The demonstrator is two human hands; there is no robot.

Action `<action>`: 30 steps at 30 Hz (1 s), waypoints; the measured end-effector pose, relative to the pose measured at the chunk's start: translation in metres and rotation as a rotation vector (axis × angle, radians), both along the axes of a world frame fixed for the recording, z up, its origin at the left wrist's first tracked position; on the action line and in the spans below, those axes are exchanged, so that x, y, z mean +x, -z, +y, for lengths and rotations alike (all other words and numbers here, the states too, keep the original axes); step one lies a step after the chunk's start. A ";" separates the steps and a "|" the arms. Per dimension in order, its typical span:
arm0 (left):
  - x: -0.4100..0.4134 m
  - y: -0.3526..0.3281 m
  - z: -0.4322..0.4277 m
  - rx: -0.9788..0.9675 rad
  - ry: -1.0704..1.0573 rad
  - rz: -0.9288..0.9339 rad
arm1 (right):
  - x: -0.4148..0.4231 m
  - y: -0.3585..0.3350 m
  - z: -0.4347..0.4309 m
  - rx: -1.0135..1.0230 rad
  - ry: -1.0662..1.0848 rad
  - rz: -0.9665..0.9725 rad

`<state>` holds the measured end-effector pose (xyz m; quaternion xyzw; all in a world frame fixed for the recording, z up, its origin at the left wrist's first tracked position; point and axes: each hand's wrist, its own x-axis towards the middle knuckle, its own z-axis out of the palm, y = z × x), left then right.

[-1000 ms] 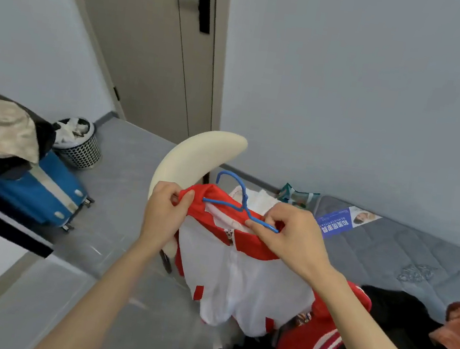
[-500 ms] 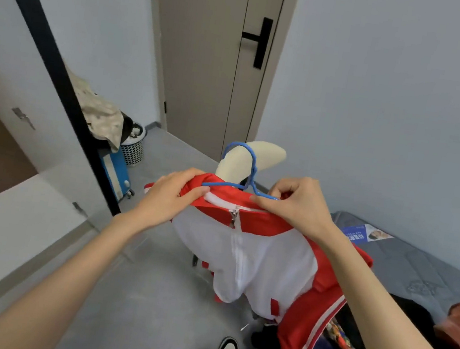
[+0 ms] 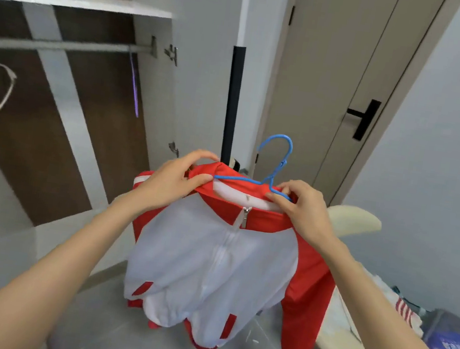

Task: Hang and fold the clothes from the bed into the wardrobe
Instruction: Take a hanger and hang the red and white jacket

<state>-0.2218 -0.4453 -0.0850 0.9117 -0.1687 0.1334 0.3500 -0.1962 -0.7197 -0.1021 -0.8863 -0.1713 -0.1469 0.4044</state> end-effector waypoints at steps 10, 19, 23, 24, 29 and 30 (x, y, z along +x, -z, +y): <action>-0.003 -0.033 0.125 0.006 -0.280 -0.040 | 0.058 -0.046 0.143 -0.008 -0.438 0.080; 0.056 -0.036 0.205 -0.043 -0.693 -0.053 | 0.147 -0.066 0.255 0.033 -0.671 0.329; 0.071 -0.039 0.227 -0.146 -0.834 -0.023 | 0.183 -0.064 0.305 0.055 -0.682 0.393; 0.073 -0.040 0.232 -0.164 -0.850 -0.025 | 0.191 -0.065 0.317 0.063 -0.686 0.404; 0.087 -0.040 0.261 -0.175 -0.904 -0.010 | 0.225 -0.067 0.384 0.153 -0.646 0.574; 0.092 -0.040 0.268 -0.164 -0.919 -0.014 | 0.232 -0.067 0.397 0.189 -0.624 0.643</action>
